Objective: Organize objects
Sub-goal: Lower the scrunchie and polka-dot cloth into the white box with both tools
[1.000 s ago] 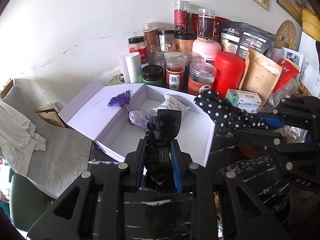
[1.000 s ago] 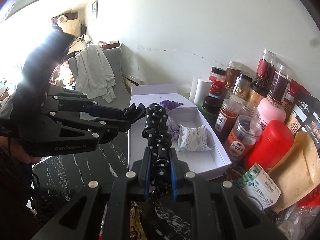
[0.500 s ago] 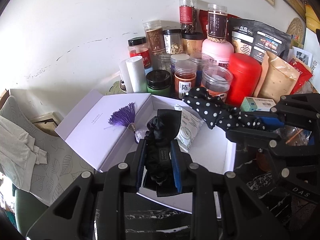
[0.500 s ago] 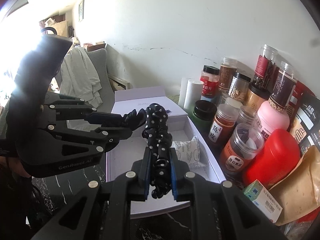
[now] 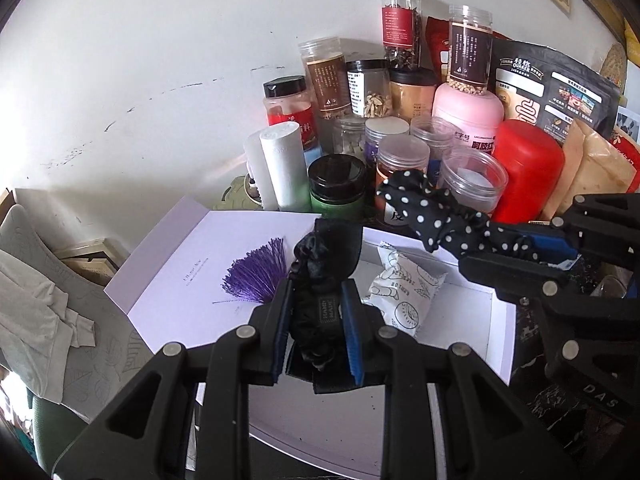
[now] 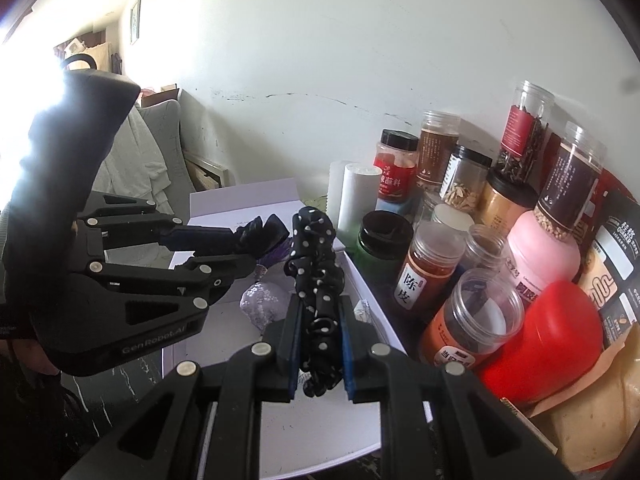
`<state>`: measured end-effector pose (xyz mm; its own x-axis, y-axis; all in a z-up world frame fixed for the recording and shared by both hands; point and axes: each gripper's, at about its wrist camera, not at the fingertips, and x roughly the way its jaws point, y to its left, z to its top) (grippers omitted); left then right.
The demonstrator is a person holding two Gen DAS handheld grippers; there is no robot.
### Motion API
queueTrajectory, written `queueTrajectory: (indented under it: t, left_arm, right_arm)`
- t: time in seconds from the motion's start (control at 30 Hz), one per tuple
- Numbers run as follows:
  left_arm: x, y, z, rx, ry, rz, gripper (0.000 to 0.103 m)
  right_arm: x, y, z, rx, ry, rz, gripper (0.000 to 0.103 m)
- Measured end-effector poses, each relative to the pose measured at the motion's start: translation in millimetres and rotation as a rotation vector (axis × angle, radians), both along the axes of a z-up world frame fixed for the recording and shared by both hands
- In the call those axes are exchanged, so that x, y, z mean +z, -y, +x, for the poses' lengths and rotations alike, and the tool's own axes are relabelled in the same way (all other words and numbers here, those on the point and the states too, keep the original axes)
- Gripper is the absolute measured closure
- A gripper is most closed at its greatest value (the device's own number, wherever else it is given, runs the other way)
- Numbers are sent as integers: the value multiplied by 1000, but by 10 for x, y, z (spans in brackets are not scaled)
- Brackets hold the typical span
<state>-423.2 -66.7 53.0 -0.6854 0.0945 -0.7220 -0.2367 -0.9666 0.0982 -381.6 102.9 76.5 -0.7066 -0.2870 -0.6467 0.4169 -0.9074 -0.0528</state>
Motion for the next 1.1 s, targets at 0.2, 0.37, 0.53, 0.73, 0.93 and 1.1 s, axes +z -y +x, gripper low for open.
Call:
queueTrajectory:
  t: [0.2,0.37,0.53,0.73,0.93,1.1]
  left_arm:
    - [-132,10,-257,-13,16,-20,80]
    - [-234,54,-463,-13,34,-15,80]
    - [-357,41,-554,-19,60,-4,80]
    - [-517,30,-630,-7,83,-10,80]
    - [-703,0,-700,-12,127,6,80]
    - [-800,42,-751,-9,142,13,80]
  right_arm:
    - [-149,38,-217,-27,24,3,88]
    - [-253,86,-329,-48,46,-5,88]
    - [-372,76,-425,-87,74,-21,88]
    - [-489,41,-487,-112,100,-27,88]
    - [-613,72,-541,-125,122,-19,88]
    - [-715,88,-595,-137,140,-3,88]
